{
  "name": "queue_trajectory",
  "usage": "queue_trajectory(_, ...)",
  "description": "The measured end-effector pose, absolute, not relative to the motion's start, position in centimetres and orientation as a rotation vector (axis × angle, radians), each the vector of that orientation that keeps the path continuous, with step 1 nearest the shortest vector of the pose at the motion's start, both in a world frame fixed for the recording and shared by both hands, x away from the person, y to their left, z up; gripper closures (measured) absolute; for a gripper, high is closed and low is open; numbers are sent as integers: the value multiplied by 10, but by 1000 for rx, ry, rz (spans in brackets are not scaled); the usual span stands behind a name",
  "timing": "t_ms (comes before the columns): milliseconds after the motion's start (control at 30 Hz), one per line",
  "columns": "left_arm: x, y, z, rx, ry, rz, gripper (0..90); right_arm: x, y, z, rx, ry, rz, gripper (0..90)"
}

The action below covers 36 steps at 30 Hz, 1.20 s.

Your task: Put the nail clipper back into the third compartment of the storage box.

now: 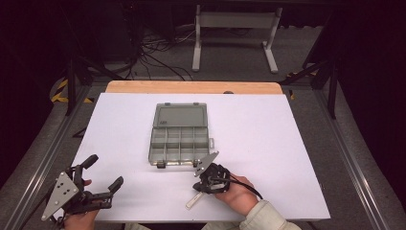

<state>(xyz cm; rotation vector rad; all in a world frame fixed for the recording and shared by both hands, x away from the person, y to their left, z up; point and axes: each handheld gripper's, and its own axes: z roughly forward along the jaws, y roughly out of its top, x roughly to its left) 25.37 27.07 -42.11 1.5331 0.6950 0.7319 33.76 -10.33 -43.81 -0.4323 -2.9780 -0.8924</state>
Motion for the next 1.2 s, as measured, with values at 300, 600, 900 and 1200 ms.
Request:
queue_trajectory(300,254,271,-421,1536,694,734,3,330,-115,-438,-442,-2967,-882,900)
queue_trajectory(600,254,271,-421,1537,695,731,3,321,-123,-440,-427,-2947,-869,900)
queue_trajectory(900,254,270,-422,1535,696,734,3,312,-129,-441,-424,-2929,-874,900)
queue_trajectory(1200,254,270,-422,1535,697,736,3,311,-131,-437,-445,-2969,-905,837)
